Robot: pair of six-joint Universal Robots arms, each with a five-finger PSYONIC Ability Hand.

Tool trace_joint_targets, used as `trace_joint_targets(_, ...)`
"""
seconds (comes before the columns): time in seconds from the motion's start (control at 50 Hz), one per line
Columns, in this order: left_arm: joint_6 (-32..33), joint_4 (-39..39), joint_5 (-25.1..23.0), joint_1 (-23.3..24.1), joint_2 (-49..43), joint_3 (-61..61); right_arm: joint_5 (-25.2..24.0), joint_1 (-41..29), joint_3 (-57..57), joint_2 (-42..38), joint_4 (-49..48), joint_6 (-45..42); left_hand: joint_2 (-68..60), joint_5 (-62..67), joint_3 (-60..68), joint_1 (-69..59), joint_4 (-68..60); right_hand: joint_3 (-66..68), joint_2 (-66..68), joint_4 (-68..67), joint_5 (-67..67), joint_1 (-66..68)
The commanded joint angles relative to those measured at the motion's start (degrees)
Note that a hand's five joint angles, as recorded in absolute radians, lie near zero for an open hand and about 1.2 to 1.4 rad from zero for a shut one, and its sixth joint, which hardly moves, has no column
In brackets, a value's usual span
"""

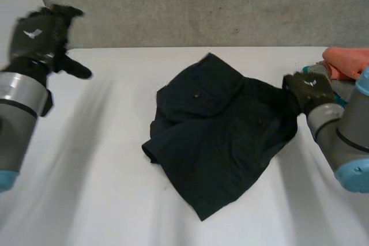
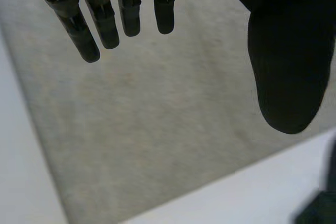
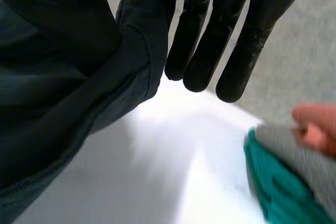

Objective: Fold the laundry.

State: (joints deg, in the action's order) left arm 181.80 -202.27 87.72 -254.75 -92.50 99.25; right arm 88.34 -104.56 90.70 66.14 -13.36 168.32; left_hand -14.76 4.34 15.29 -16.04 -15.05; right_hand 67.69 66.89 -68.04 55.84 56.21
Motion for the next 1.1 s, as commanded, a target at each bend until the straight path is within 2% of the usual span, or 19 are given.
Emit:
trace_joint_targets(0.02, 5.05, 3.99, -0.26, 6.71, -4.7, -0.37, -4.31, 7.25, 3.96, 2.93, 2.55, -1.15, -1.34, 1.77, 0.82, -0.07, -1.05, -6.52, -5.72, 6.87, -4.67, 4.96)
trace_joint_targets(0.04, 5.49, 3.99, -0.26, 7.33, -4.96, -0.37, -4.93, 7.96, 3.87, 3.37, 3.51, -1.67, -1.51, 1.93, 0.98, -0.23, -1.22, -21.29, -20.49, 21.64, -19.44, -9.81)
trace_joint_targets(0.06, 5.93, 3.99, -0.26, 7.94, -5.23, -0.37, -6.15, 9.18, 3.78, 3.9, 5.61, -3.51, -1.67, 2.1, 1.15, -0.4, -1.38, -44.58, -43.79, 44.94, -42.73, -33.1)
trace_joint_targets(0.12, 7.08, 4.25, -0.18, 10.14, -5.76, -0.28, -8.09, 10.34, 3.52, 4.61, 8.61, -7.38, -2.34, 2.77, 1.82, -1.07, -2.06, -57.69, -56.89, 58.04, -55.84, -46.21)
trace_joint_targets(0.22, 7.08, 5.75, -0.09, 13.92, -7.07, -0.19, -11.43, 10.6, 3.17, 7.94, 11.43, -18.43, -7.39, 7.82, 6.87, -6.12, -7.11, -57.69, -56.89, 58.04, -55.84, -46.21)
trace_joint_targets(0.28, 6.91, 7.42, 0.17, 17.87, -8.65, -0.46, -13.36, 10.78, 3.08, 8.82, 11.69, -24.6, -7.9, 8.33, 7.38, -6.62, -7.61, -57.69, -56.89, 58.04, -55.84, -46.21)
trace_joint_targets(0.38, 6.82, 9.97, 1.05, 23.5, -11.99, -0.98, -19.94, 11.83, 3.34, 8.83, 11.69, -38.91, -10.92, 11.35, 10.4, -9.65, -10.63, -57.69, -56.89, 58.04, -55.84, -46.21)
trace_joint_targets(0.48, 6.73, 10.67, 3.16, 28.6, -16.65, -1.07, -27.16, 13.24, 3.52, 7.34, 11.87, -46.41, -10.93, 11.36, 10.41, -9.66, -10.64, -57.69, -56.89, 58.04, -55.84, -46.21)
trace_joint_targets(0.52, 6.64, 10.67, 3.51, 30.09, -17.88, -1.16, -29.7, 14.2, 2.82, 3.84, 11.87, -48.6, -10.93, 11.35, 10.4, -9.65, -10.64, -57.69, -56.89, 58.04, -55.84, -46.21)
trace_joint_targets(0.62, 6.12, 10.67, 4.39, 33.78, -20.69, -1.68, -30.42, 16.31, -0.17, -2.15, 11.78, -50.81, -9.92, 10.35, 9.4, -8.65, -9.63, -57.69, -56.89, 58.04, -55.84, -46.21)
trace_joint_targets(0.76, 2.43, 11.11, 5.01, 36.16, -21.31, -3.27, -29.9, 17.63, -3.77, -8.22, 11.69, -50.99, -10.09, 10.51, 9.56, -8.81, -9.8, -57.69, -56.89, 58.04, -55.84, -46.21)
trace_joint_targets(1.0, -0.48, 19.02, 5.27, 38.01, -29.22, -11.52, -29.81, 17.72, -3.43, -8.75, 11.61, -50.28, -10.09, 10.51, 9.56, -8.81, -9.8, -57.27, -56.47, 57.62, -55.42, -45.79)
trace_joint_targets(1.1, -0.3, 20.08, 7.55, 38.8, -33.7, -15.13, -29.72, 17.72, -3.16, -8.66, 11.61, -50.28, -12.93, 13.36, 12.41, -11.66, -12.64, -56.6, -55.8, 56.95, -54.74, -45.11)
